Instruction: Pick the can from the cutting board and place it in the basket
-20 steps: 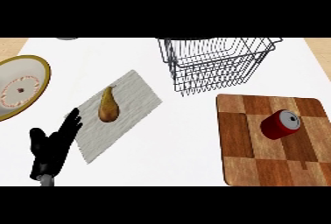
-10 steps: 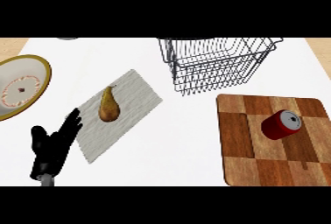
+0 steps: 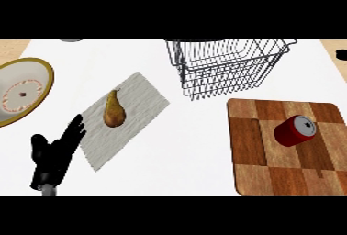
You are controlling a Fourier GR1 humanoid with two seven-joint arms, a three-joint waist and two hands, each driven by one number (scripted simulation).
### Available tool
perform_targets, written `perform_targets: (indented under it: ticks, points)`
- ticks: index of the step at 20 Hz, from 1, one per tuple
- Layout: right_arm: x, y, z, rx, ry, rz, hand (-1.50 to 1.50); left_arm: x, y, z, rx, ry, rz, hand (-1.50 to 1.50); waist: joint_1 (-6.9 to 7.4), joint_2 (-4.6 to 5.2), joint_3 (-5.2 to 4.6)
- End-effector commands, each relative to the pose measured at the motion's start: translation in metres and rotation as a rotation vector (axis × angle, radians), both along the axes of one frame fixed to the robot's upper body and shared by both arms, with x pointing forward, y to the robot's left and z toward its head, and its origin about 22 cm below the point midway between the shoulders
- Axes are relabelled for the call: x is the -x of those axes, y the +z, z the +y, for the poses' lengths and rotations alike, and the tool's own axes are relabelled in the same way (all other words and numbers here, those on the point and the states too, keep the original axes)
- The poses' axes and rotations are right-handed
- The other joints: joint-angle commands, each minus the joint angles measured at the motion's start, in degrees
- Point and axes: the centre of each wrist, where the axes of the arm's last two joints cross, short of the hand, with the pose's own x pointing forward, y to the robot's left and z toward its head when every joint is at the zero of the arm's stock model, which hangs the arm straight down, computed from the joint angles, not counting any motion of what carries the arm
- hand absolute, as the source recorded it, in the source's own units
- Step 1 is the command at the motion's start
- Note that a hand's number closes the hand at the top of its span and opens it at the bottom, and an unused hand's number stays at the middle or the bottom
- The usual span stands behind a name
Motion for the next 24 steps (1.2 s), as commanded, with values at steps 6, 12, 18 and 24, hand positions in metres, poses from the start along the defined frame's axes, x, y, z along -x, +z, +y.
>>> perform_targets:
  ticks: [6, 12, 18, 24]
  points:
    - [0.001, -0.046, 0.012, 0.082, -0.007, 0.007, -1.50, 0.017, -0.032, 0.006, 0.023, 0.045, 0.186, 0.00, -0.14, 0.68, -0.66]
    - [-0.002, -0.085, 0.017, 0.055, -0.009, 0.022, -1.50, 0.029, -0.019, 0.012, -0.003, 0.026, 0.204, 0.00, 0.36, 0.48, -0.63]
    - [-0.008, -0.096, -0.007, 0.046, -0.008, 0.007, -1.50, 0.028, -0.041, -0.002, 0.028, 0.024, 0.192, 0.00, 0.24, 0.81, -0.65]
    - [-0.016, -0.130, 0.007, 0.063, -0.024, 0.002, -1.50, 0.022, -0.028, -0.014, -0.007, 0.004, 0.191, 0.00, 0.59, 0.67, -0.64]
